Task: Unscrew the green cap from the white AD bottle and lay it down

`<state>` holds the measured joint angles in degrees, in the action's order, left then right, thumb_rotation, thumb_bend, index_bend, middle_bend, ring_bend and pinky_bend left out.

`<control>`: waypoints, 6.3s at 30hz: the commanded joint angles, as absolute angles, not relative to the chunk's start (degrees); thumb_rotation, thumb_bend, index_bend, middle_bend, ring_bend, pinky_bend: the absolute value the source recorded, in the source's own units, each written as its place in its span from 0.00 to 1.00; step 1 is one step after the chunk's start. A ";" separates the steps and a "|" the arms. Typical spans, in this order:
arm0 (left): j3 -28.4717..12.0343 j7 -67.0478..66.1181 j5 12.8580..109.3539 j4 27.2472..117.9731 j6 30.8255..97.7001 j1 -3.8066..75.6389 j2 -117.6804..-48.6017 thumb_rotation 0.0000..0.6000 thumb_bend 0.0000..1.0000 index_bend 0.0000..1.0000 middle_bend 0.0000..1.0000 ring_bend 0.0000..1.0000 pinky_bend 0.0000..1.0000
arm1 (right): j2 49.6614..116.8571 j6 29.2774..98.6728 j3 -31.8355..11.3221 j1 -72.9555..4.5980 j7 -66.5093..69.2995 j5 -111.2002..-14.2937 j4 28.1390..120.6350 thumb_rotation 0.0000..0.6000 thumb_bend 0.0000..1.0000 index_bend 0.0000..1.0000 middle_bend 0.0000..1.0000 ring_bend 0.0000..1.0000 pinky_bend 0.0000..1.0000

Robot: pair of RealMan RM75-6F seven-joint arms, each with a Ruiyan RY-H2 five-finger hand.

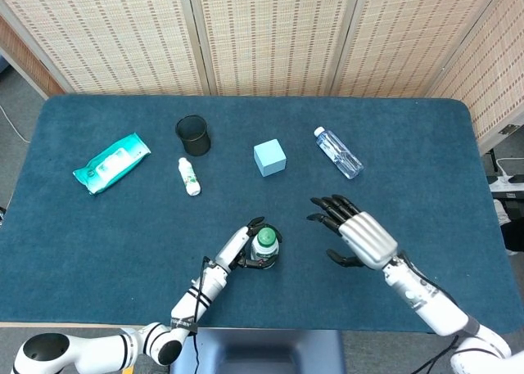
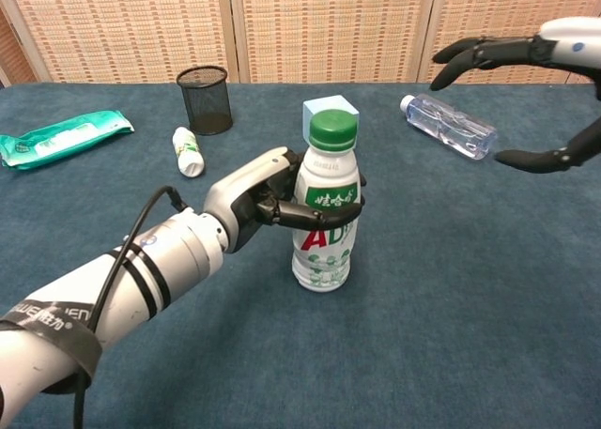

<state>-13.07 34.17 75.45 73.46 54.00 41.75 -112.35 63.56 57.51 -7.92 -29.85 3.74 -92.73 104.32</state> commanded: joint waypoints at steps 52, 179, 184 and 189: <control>-15.12 36.77 73.24 71.48 47.64 42.72 -112.28 1.00 0.97 0.64 0.82 0.42 0.09 | 65.52 53.09 -8.67 -40.75 -6.22 -83.48 111.12 1.00 0.35 0.19 0.00 0.00 0.00; -11.77 45.80 80.33 72.25 53.71 40.47 -109.44 1.00 0.45 0.00 0.00 0.00 0.00 | 69.89 52.67 -0.34 -35.91 -11.90 -77.37 98.42 1.00 0.34 0.09 0.04 0.00 0.00; -12.01 46.49 80.49 72.76 54.86 40.20 -109.32 1.00 0.44 0.00 0.00 0.00 0.00 | 68.92 54.02 -0.79 -35.22 -10.78 -78.04 99.43 1.00 0.34 0.05 0.04 0.00 0.00; -11.85 47.10 80.23 72.82 54.58 40.12 -109.22 1.00 0.41 0.00 0.00 0.00 0.00 | 68.49 54.20 -0.95 -35.03 -10.27 -78.22 99.67 1.00 0.34 0.03 0.04 0.00 0.00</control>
